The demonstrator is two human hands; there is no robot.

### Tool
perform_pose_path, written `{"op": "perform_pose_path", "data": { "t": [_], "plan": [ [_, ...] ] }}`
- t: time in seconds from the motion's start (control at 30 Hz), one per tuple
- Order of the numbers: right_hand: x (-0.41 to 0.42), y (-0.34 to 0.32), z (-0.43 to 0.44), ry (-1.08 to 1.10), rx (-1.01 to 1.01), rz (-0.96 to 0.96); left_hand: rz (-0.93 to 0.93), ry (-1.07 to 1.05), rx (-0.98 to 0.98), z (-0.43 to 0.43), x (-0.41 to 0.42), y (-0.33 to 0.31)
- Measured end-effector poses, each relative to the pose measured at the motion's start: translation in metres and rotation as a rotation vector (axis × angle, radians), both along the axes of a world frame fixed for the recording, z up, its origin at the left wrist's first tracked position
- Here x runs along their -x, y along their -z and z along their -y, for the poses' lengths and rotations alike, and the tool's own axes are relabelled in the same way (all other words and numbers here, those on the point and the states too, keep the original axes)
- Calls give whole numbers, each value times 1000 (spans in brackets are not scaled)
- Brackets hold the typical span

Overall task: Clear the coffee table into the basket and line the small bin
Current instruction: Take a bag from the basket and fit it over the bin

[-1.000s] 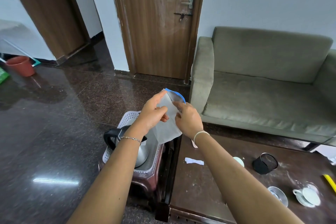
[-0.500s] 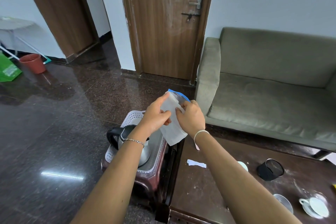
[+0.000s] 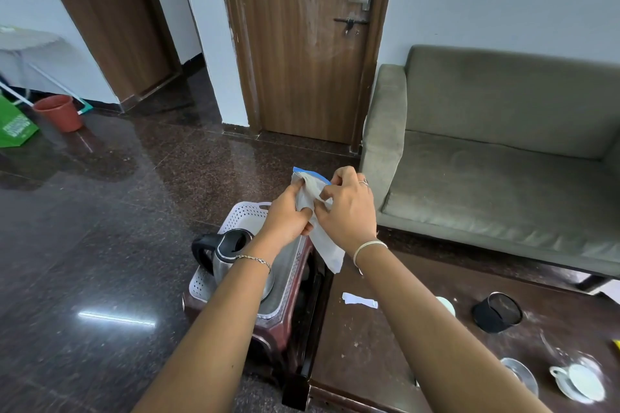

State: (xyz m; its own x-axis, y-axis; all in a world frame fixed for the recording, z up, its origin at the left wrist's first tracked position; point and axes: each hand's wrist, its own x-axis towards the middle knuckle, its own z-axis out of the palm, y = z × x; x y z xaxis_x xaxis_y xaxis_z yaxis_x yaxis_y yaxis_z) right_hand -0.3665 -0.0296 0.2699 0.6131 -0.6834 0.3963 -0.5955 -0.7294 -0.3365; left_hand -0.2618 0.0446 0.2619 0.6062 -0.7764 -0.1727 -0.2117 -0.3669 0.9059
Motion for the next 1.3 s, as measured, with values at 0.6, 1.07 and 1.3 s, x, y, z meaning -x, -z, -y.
{"op": "perform_pose_path", "data": {
  "t": [0.6, 1.07, 1.3],
  "plan": [
    [1, 4, 14, -73, -241, 312, 116, 2, -132, -5, -23, 37],
    [40, 25, 73, 28, -1356, 812, 148, 21, -46, 15, -42, 36],
    [42, 35, 78, -30, -1556, 732, 241, -8, -89, 22, -53, 32]
  ]
}}
